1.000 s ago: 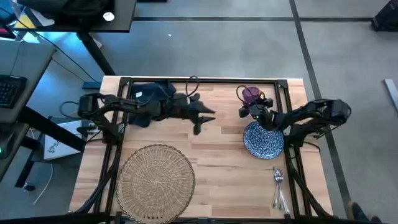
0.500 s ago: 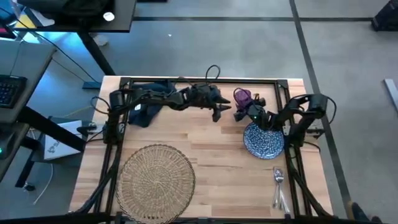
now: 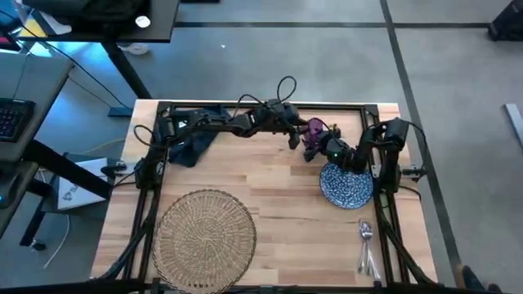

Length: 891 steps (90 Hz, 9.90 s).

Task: Set table place
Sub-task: Move the purple cup to the top right of the table, then put the blue plate on the center of the table mat

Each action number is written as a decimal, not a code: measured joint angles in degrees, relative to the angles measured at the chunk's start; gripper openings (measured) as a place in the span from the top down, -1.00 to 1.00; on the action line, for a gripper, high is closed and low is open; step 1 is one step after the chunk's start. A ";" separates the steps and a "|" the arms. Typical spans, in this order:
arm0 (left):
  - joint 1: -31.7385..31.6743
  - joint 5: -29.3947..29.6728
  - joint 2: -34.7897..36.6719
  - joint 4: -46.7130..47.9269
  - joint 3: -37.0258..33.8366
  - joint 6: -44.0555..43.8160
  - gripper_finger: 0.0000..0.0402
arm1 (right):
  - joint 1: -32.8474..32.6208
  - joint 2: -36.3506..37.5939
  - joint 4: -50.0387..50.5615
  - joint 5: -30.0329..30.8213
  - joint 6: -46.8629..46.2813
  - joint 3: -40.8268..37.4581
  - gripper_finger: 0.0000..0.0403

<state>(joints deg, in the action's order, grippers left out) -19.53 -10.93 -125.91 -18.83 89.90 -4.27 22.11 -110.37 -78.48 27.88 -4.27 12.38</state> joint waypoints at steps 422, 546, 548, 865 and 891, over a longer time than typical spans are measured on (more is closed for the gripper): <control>4.69 17.50 10.27 43.73 7.42 11.93 0.66 | -8.30 70.27 112.68 -13.54 -20.91 13.20 -0.97; 32.96 16.97 36.61 41.33 -38.98 -6.51 0.66 | -61.95 17.87 138.29 -2.85 -60.13 39.18 -0.64; 33.46 17.36 36.61 40.91 -39.33 -6.85 0.66 | -62.58 16.61 138.77 -2.85 -60.64 39.57 -0.63; 51.91 38.50 42.36 38.38 -46.26 -16.11 0.66 | -65.28 2.05 149.69 15.52 -39.81 59.19 1.00; 52.39 40.11 42.41 48.99 -38.63 -16.16 0.66 | -63.34 2.05 146.35 17.75 -33.31 59.19 1.00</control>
<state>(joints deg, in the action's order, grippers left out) 32.86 29.17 -83.50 30.15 51.27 -20.43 -41.23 -108.31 67.88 45.63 -37.58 71.57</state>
